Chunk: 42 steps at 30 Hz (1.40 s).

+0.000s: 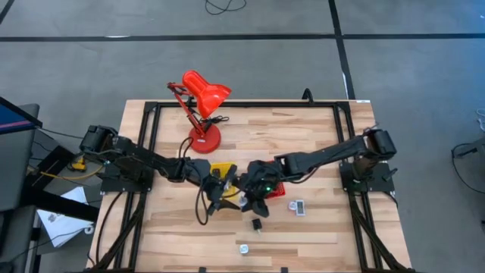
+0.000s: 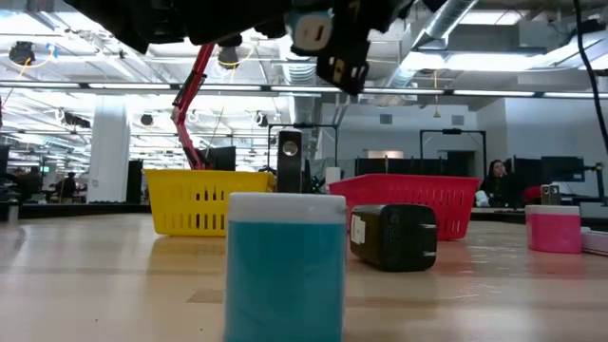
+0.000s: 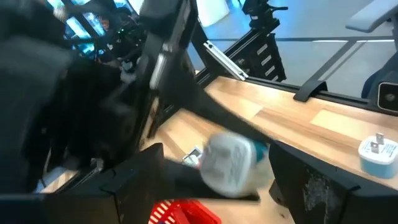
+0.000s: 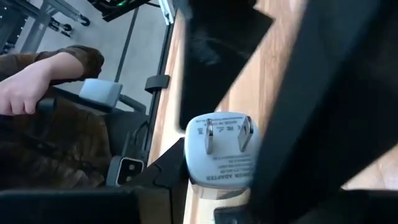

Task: Pick & Place Office items
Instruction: Put the top light blue charger adapter into the yellow bin

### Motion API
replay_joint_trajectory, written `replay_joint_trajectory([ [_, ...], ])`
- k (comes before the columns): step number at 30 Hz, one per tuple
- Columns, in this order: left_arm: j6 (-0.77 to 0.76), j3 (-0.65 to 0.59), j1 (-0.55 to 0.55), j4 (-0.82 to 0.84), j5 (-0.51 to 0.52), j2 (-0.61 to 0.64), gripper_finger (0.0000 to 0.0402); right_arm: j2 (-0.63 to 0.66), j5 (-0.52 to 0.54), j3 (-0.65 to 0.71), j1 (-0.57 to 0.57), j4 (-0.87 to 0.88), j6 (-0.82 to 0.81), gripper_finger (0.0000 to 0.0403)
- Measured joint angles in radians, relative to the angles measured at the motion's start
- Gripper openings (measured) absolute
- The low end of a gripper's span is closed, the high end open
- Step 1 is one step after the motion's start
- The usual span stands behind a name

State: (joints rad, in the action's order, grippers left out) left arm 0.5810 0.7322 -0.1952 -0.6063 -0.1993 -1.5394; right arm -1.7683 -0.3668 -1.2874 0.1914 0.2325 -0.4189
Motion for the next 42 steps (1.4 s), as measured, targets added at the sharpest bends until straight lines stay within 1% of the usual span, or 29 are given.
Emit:
replay_joint_trajectory([
  [2, -0.01, 0.0, -0.001, -0.002, -0.006, 0.0, 0.0287, -0.021, -0.008, -0.016, -0.009, 0.0, 0.0, 0.0126],
  [4, -0.029, -0.001, 0.0, 0.007, -0.04, 0.002, 0.0287, -0.038, -0.041, -0.033, -0.014, 0.009, 0.0, 0.0127],
  [7, -0.037, 0.0, -0.001, 0.04, -0.053, 0.004, 0.0287, -0.047, -0.082, -0.047, -0.022, 0.007, 0.009, 0.0127],
  [20, -0.057, 0.0, -0.006, 0.077, -0.072, 0.003, 0.0284, -0.05, -0.108, -0.047, -0.023, -0.004, 0.011, 0.0127],
  [24, -0.065, 0.001, -0.01, 0.111, -0.118, 0.003, 0.0264, -0.051, -0.118, -0.047, -0.024, 0.001, 0.011, 0.0127],
  [30, -0.065, 0.002, -0.024, 0.096, -0.116, 0.001, 0.0215, -0.049, -0.122, -0.05, -0.023, 0.015, 0.03, 0.0127],
  [33, -0.065, 0.001, -0.022, 0.079, -0.104, 0.001, 0.0198, -0.048, -0.127, -0.051, -0.023, 0.014, 0.03, 0.0127],
  [37, -0.065, 0.0, -0.022, 0.072, -0.087, 0.0, 0.0186, -0.049, -0.132, -0.051, -0.011, 0.019, 0.031, 0.0127],
  [42, -0.065, -0.001, -0.041, 0.068, -0.078, 0.0, 0.0182, -0.05, -0.134, -0.051, -0.008, 0.026, 0.034, 0.0127],
])
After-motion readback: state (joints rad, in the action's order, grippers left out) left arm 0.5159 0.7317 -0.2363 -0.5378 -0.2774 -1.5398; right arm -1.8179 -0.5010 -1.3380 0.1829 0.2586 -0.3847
